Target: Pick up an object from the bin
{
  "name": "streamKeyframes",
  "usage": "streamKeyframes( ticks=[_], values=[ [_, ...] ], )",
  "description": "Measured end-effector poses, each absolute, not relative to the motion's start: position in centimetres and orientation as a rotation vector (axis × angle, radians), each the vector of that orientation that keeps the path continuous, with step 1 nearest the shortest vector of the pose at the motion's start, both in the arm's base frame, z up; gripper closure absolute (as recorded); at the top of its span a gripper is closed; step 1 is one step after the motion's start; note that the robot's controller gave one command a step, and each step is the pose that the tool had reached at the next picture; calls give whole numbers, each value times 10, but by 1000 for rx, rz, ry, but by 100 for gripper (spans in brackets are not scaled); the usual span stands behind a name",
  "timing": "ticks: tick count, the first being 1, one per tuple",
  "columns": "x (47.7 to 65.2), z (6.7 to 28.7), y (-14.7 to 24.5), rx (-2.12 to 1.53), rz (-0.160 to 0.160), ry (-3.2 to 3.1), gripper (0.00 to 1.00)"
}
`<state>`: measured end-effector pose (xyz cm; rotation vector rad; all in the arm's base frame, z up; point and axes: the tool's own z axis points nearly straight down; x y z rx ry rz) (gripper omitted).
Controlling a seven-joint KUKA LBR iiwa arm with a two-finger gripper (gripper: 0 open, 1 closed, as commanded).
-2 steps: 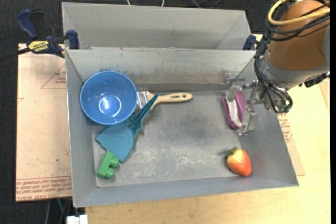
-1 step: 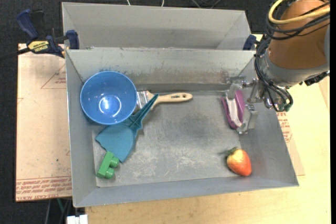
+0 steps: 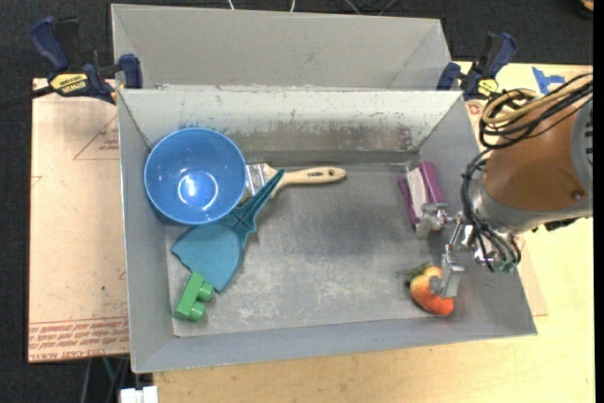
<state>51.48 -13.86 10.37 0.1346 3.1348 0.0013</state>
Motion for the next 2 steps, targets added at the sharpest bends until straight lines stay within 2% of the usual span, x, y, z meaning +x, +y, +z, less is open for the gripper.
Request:
streamKeyframes(
  ticks=[1,2],
  values=[
    [504,112,-144,-817,-6,3025,0],
    [487,99,-126,-1251,14,2883,0]
  ],
)
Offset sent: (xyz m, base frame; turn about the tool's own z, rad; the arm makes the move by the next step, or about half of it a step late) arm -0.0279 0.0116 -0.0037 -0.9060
